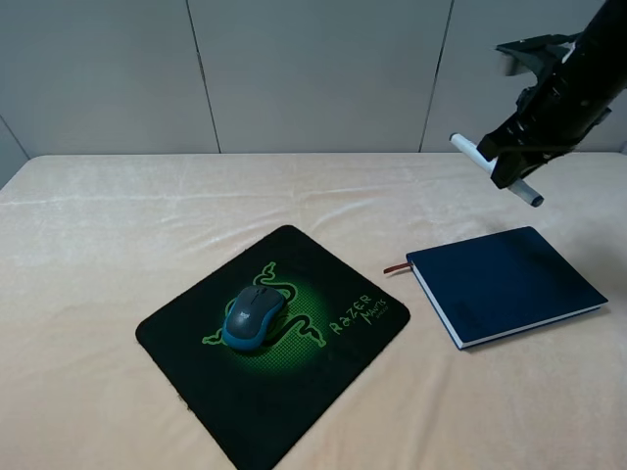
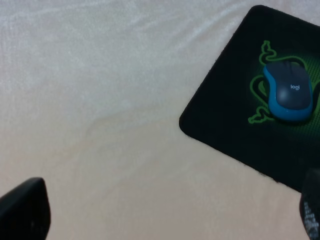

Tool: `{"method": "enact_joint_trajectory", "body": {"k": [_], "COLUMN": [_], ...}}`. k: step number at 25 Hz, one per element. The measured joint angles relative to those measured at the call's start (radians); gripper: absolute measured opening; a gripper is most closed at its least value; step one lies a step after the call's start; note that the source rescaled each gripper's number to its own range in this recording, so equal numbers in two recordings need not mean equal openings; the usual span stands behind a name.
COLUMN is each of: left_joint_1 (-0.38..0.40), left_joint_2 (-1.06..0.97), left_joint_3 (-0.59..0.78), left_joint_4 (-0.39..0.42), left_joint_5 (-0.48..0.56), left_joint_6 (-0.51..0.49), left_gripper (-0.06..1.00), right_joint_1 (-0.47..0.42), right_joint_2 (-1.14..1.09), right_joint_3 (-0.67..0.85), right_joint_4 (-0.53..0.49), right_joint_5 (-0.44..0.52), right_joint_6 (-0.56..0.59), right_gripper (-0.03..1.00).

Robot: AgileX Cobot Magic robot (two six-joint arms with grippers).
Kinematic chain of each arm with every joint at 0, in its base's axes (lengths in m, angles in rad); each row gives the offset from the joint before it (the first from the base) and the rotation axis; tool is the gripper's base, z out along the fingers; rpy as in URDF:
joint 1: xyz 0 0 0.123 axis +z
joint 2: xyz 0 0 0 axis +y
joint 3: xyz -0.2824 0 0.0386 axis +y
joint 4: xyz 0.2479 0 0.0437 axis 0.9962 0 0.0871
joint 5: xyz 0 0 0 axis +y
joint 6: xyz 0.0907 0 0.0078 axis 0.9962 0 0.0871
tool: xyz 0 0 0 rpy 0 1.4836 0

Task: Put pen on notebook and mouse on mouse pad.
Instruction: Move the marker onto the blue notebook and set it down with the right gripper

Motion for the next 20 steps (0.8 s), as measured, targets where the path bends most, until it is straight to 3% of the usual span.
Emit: {"method": "enact_joint_trajectory", "body": {"k": [9, 20], "left_joint_1": [0.000, 0.000], "left_joint_2": [0.000, 0.000], "left_joint_3": [0.000, 0.000], "left_joint_4": [0.000, 0.000], "left_joint_5": [0.000, 0.000], "left_joint_6": [0.000, 0.000], "left_gripper": [1.00, 1.00], "right_joint_1": [-0.004, -0.158], "right_joint_2": [-0.075, 0.038], "right_joint_3": [0.310, 0.342], "right_joint_4": [-0.021, -0.010], "right_joint_5": [-0.178, -0.294], "right_joint_6": [0.035, 0.099], "right_gripper": [0.01, 0.01]}}
